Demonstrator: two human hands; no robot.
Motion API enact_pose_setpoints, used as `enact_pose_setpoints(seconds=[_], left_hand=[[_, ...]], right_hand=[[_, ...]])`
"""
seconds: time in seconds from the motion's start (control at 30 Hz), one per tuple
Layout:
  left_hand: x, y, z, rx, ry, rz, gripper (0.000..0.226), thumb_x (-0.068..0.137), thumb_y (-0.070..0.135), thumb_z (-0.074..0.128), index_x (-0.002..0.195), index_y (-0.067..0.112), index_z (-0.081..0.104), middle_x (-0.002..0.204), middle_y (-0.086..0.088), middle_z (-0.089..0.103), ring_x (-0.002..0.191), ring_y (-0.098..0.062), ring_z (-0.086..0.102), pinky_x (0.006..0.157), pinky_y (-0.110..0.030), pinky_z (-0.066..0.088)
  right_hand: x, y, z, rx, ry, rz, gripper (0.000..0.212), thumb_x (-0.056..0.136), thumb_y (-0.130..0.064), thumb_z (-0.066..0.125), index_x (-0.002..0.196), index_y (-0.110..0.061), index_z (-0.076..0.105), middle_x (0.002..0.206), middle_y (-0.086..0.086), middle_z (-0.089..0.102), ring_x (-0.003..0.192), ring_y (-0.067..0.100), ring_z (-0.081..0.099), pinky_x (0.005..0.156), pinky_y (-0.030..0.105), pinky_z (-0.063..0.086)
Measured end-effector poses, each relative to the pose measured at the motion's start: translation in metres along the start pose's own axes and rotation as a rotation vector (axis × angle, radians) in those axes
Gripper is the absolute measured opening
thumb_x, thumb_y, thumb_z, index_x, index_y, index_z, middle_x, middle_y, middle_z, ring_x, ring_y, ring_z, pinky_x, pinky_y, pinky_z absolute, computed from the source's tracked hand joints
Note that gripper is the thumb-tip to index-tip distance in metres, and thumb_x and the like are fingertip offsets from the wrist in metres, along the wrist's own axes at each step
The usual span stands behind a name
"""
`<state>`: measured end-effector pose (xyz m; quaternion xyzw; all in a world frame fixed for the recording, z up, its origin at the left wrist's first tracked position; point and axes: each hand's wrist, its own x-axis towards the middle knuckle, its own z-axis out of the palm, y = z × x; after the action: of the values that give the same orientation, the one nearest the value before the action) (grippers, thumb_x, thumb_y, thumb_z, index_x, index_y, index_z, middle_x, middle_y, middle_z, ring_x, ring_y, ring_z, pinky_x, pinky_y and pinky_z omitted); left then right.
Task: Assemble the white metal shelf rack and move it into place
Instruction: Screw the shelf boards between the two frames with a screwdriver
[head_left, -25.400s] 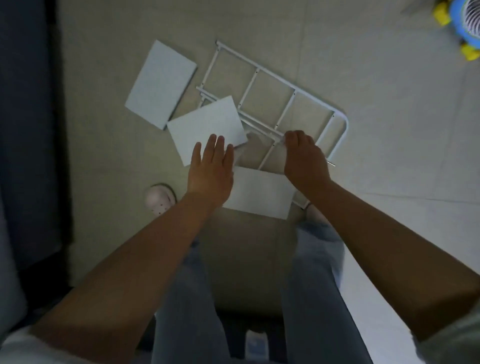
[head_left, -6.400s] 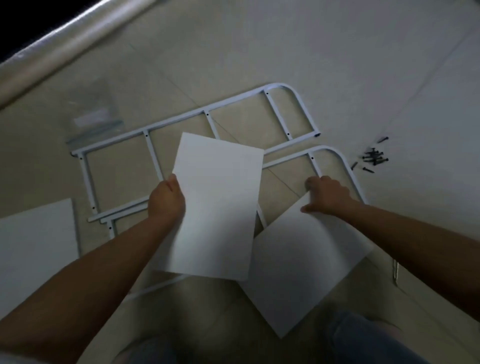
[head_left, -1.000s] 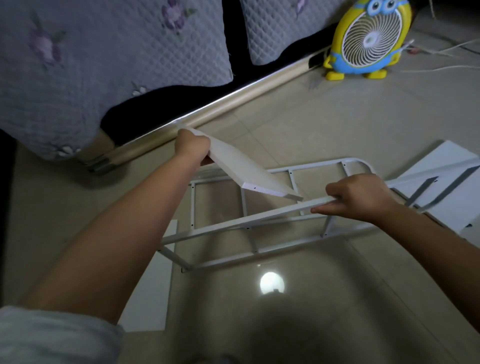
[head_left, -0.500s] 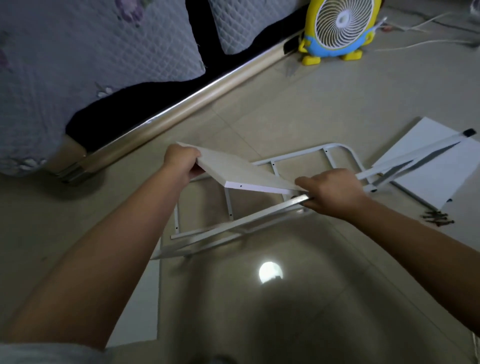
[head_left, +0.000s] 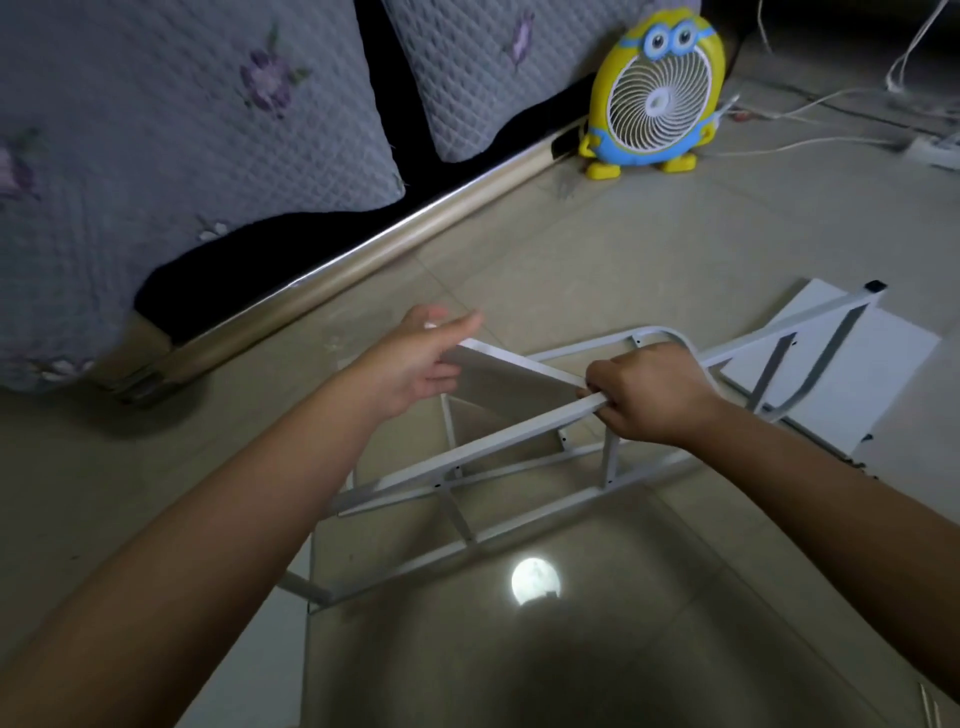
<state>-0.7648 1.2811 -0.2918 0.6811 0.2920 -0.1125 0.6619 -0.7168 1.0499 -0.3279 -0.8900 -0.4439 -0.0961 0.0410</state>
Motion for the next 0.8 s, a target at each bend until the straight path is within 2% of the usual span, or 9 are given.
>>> enact_pose_setpoints(seconds=[0.1,0.17,0.23,0.33,0.4,0.5,0.57,0.67,0.8], left_hand=[[0.01,-0.005,0.007,0.178,0.281,0.113,0.021,0.085,0.025,0.063,0.092,0.014,0.047,0.108,-0.018,0.054,0.094,-0.028,0.061,0.092,-0.04,0.05],[0.012,-0.004,0.012,0.152,0.358,0.084,0.027,0.085,0.018,0.06,0.103,0.014,0.041,0.111,-0.019,0.054,0.093,-0.032,0.062,0.083,-0.045,0.054],[0.016,-0.004,0.014,0.058,0.361,0.022,0.037,0.084,0.015,0.059,0.109,0.013,0.031,0.107,-0.017,0.054,0.091,-0.033,0.063,0.075,-0.042,0.056],[0.024,-0.01,0.011,0.05,0.354,-0.038,0.059,0.078,0.012,0.066,0.117,0.013,0.022,0.099,-0.015,0.058,0.081,-0.029,0.064,0.065,-0.036,0.056],[0.03,-0.011,0.005,-0.02,0.387,-0.058,0.066,0.078,-0.003,0.06,0.128,0.011,0.018,0.112,-0.019,0.053,0.083,-0.03,0.062,0.058,-0.036,0.055],[0.035,-0.005,-0.001,0.071,0.509,0.008,0.07,0.077,-0.012,0.051,0.134,0.011,0.019,0.127,-0.018,0.044,0.092,-0.031,0.054,0.064,-0.04,0.055],[0.032,0.007,0.002,0.342,0.554,0.126,0.067,0.08,-0.005,0.051,0.138,0.014,0.023,0.126,-0.015,0.049,0.1,-0.032,0.055,0.075,-0.034,0.049],[0.022,0.04,0.003,0.673,0.536,0.434,0.049,0.084,-0.001,0.051,0.131,0.007,0.037,0.118,-0.017,0.055,0.106,-0.033,0.054,0.079,-0.032,0.041],[0.015,0.072,-0.015,0.904,0.543,0.586,0.022,0.09,0.007,0.053,0.109,-0.003,0.049,0.112,-0.025,0.055,0.103,-0.037,0.054,0.08,-0.035,0.041]], right_hand=[[0.008,-0.011,-0.01,-0.077,-0.057,-0.013,0.033,0.045,-0.031,0.085,0.051,-0.02,0.054,0.039,-0.003,0.052,0.03,0.017,0.047,0.049,0.009,0.001],[0.014,-0.017,-0.015,-0.131,-0.121,-0.047,0.019,0.077,-0.039,0.066,0.079,-0.02,0.061,0.07,-0.002,0.066,0.06,0.019,0.062,0.043,0.016,0.013],[0.019,-0.02,-0.022,-0.075,-0.274,0.001,0.024,0.091,-0.039,0.045,0.102,-0.02,0.056,0.096,0.0,0.066,0.085,0.023,0.063,0.054,0.022,0.031],[0.016,-0.011,-0.03,-0.038,-0.351,0.046,0.049,0.084,-0.058,0.049,0.119,-0.024,0.049,0.105,0.002,0.065,0.098,0.023,0.06,0.072,0.027,0.042],[0.008,0.008,-0.038,0.0,-0.397,0.12,0.066,0.073,-0.068,0.052,0.126,-0.028,0.049,0.107,0.001,0.066,0.104,0.021,0.059,0.079,0.028,0.044],[-0.01,0.045,-0.048,0.028,-0.369,0.254,0.056,0.07,-0.067,0.052,0.09,-0.016,0.065,0.079,0.004,0.063,0.088,0.021,0.059,0.061,0.025,0.037],[-0.017,0.061,-0.05,0.051,-0.352,0.29,0.049,0.073,-0.063,0.053,0.058,-0.016,0.048,0.057,0.001,0.046,0.07,0.02,0.051,0.05,0.024,0.027],[-0.021,0.071,-0.046,0.082,-0.288,0.363,0.059,0.077,-0.058,0.056,0.048,-0.015,0.027,0.048,0.0,0.035,0.051,0.014,0.038,0.047,0.027,0.022],[-0.026,0.088,-0.042,0.245,-0.224,0.541,0.057,0.082,-0.05,0.055,0.046,-0.012,0.033,0.047,0.003,0.038,0.051,0.012,0.038,0.047,0.025,0.026]])
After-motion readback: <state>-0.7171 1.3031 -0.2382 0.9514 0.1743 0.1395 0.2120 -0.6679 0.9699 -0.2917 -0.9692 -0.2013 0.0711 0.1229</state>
